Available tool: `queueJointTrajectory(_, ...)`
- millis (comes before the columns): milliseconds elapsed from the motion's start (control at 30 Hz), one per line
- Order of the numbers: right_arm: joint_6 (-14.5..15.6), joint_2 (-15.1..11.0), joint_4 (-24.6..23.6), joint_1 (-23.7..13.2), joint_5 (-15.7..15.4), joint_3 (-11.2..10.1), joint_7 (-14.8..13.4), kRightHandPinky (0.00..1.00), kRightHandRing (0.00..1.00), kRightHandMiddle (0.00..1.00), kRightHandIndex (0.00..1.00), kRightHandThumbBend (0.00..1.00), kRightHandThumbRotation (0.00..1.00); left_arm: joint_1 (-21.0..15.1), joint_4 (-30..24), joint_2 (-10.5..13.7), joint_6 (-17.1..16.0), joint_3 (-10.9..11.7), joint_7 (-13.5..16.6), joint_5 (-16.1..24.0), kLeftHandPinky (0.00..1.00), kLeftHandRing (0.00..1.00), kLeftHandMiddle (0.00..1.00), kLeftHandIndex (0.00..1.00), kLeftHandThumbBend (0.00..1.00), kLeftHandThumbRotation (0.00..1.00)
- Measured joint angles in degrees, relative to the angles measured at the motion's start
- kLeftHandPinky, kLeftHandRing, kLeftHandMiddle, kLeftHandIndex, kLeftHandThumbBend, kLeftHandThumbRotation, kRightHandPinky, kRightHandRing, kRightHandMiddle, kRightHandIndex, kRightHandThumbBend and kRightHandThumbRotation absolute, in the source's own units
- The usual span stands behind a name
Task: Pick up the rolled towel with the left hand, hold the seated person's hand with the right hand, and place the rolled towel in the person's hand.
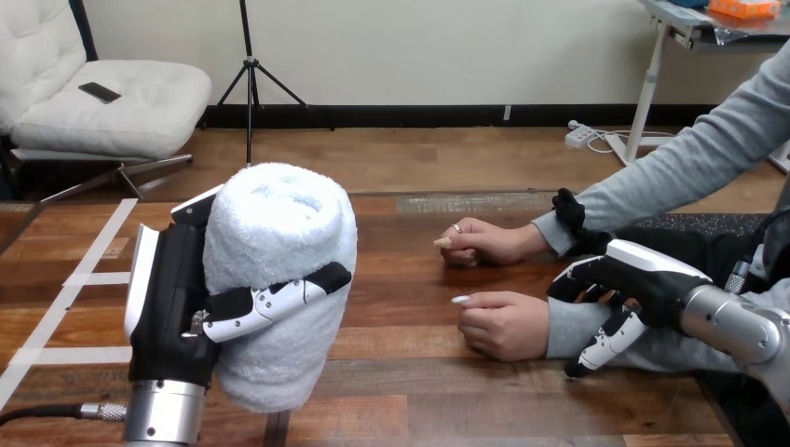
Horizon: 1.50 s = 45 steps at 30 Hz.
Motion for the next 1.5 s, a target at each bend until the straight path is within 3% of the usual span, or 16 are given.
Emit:
queueJointTrajectory(800, 0.0, 0.3, 0.3, -1.3, -5.1, 4.5, -5.9, 0.58, 0.62, 0.65, 0.65, 0.95, 0.06, 0.0, -0.1, 0.0, 0.0, 0.1, -0.4, -0.6, 0.26, 0.31, 0.38, 0.39, 0.58, 0.00)
queueJointTrajectory(1500, 0.2, 0.3, 1.0, -2.5, -6.4, 6.8, -7.1, 0.47, 0.51, 0.56, 0.60, 0.90, 0.11, 0.0, -0.1, 0.0, -0.1, 0.2, -1.9, -2.3, 0.26, 0.31, 0.37, 0.39, 0.57, 0.00)
